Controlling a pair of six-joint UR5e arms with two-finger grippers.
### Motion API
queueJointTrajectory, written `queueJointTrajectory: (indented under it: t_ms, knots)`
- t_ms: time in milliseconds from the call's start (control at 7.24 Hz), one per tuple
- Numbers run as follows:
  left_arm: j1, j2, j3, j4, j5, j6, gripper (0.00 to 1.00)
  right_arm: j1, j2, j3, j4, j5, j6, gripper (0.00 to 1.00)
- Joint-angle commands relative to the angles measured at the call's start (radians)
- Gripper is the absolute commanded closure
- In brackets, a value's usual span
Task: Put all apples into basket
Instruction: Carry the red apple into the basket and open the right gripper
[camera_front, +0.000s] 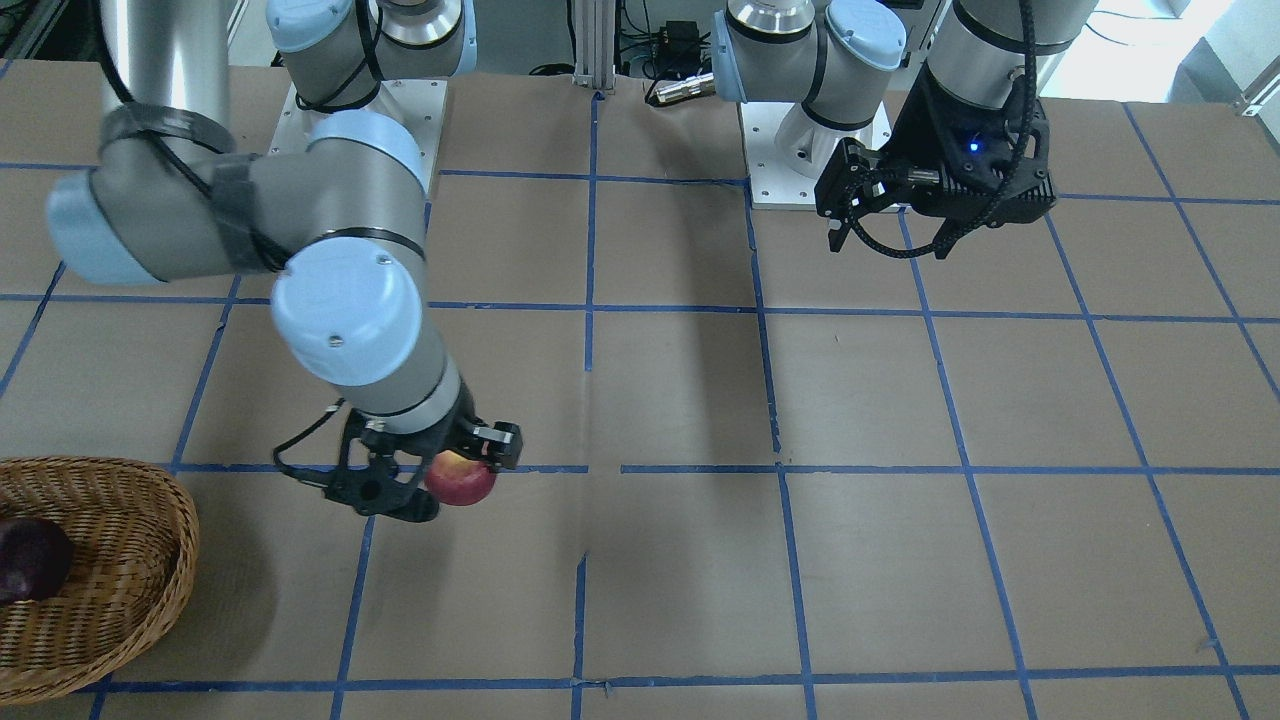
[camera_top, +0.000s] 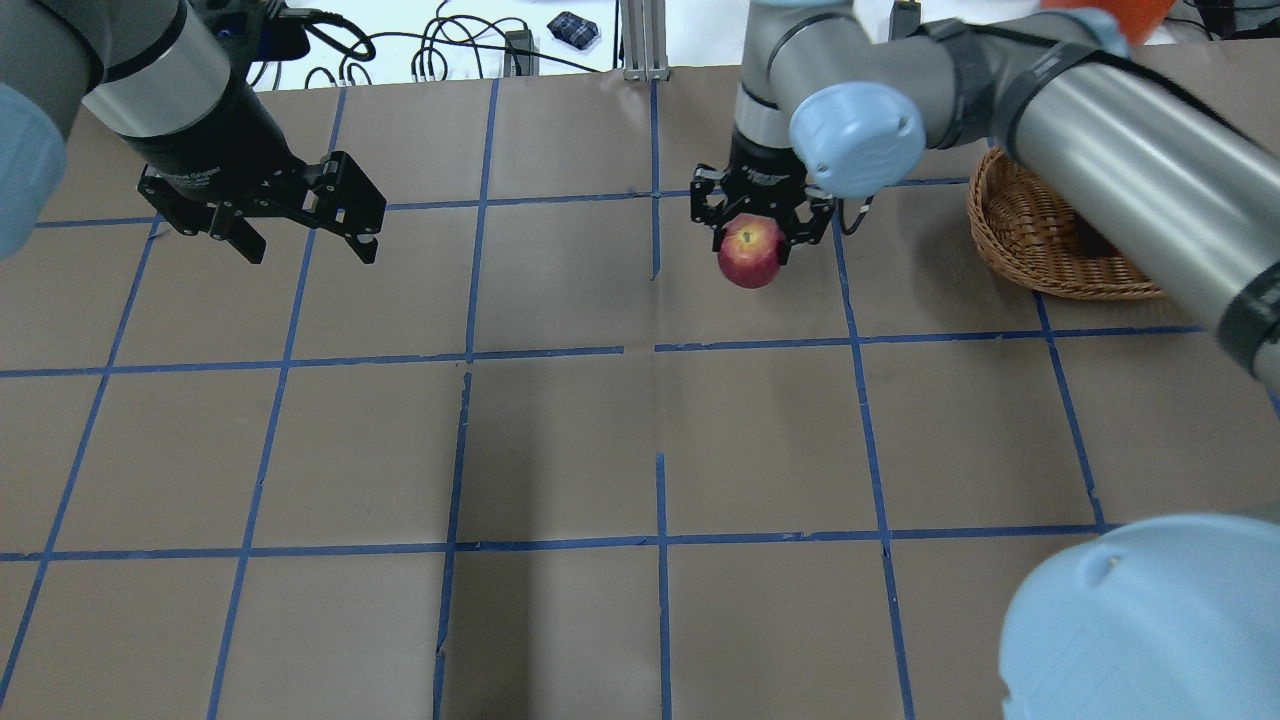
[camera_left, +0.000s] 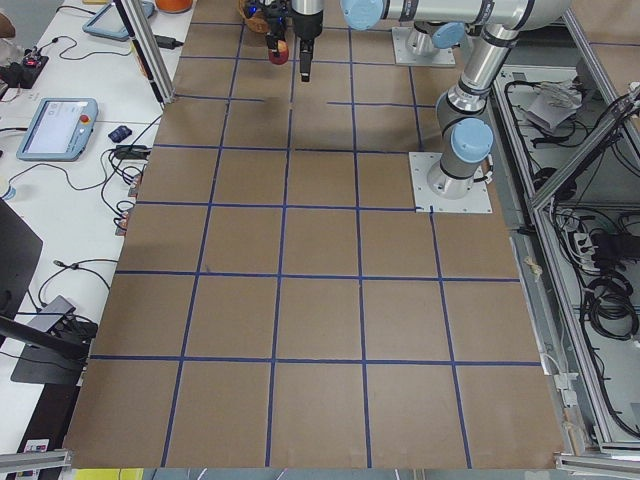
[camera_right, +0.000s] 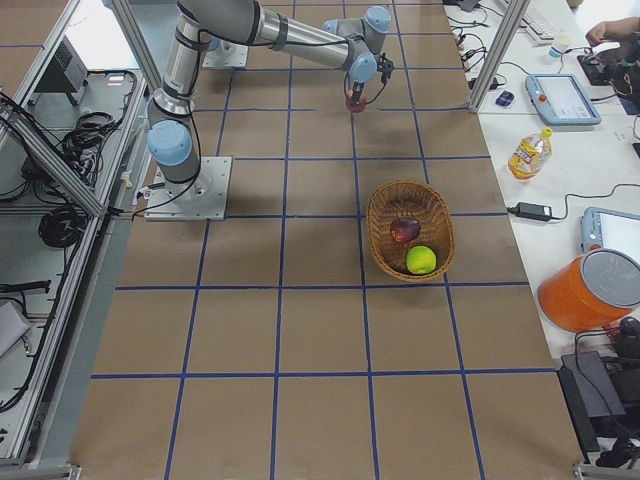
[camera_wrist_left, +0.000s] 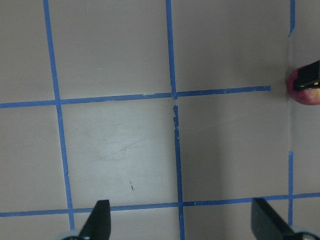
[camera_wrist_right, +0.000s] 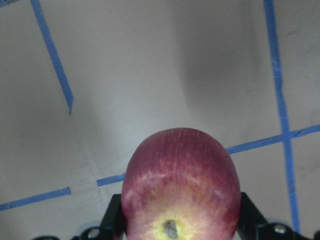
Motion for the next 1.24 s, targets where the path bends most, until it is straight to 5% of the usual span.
queueJointTrajectory:
  t_ms: [0, 552, 1105]
  knots:
    - [0.0, -0.002, 0.002, 0.0, 0.0, 0.0, 0.0, -0.196, -0.026, -0.045, 0.101, -0.079, -0.231, 1.0]
    - [0.0, -0.004, 0.007, -0.001, 0.001, 0.0, 0.0, -0.478, 0.046, -0.035, 0.028, -0.078, -0.58, 1.0]
    - [0.0, -0.002, 0.008, -0.004, 0.001, 0.0, 0.0, -0.488, 0.136, -0.035, -0.098, -0.083, -0.627, 1.0]
